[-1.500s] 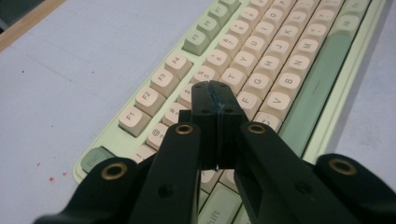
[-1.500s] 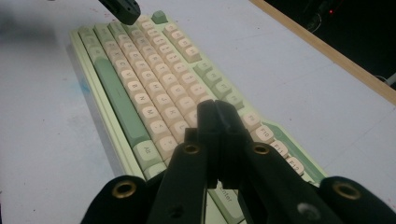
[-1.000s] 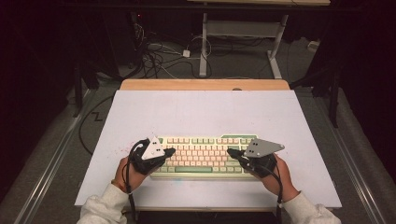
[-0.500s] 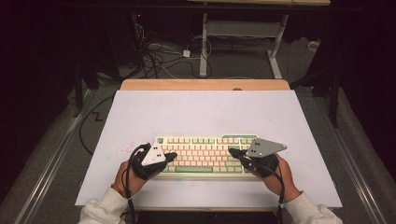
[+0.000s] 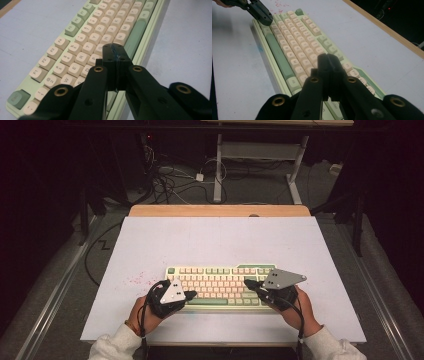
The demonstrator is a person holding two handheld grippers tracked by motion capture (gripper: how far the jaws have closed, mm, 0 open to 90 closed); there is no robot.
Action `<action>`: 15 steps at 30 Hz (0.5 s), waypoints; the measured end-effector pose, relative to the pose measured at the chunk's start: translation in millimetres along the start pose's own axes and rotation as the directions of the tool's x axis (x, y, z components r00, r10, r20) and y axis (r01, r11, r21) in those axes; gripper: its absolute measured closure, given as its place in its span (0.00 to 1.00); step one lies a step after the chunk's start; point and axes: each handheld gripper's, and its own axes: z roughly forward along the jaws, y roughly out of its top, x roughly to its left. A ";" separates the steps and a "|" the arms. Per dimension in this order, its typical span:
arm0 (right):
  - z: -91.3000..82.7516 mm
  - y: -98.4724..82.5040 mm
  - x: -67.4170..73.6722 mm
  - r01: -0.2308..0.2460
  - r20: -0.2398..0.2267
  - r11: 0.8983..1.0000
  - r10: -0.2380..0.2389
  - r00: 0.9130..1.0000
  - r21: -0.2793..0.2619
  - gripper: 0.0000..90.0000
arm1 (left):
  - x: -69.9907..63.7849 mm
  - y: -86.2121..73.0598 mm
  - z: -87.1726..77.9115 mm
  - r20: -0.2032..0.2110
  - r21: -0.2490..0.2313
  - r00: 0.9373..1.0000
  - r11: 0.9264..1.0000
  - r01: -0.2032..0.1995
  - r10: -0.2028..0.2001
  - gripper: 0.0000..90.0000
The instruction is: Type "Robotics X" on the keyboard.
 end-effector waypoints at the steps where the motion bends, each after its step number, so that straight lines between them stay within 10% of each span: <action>1: 0.3 0.0 0.2 -0.001 0.000 1.000 0.001 1.000 0.001 1.00 | -0.8 0.5 1.1 0.005 0.005 1.000 1.000 -0.004 0.004 0.97; 15: 3.2 -0.4 1.7 0.004 -0.007 1.000 -0.004 1.000 0.009 1.00 | -8.1 4.8 18.4 0.039 0.044 0.999 0.998 -0.037 0.035 0.94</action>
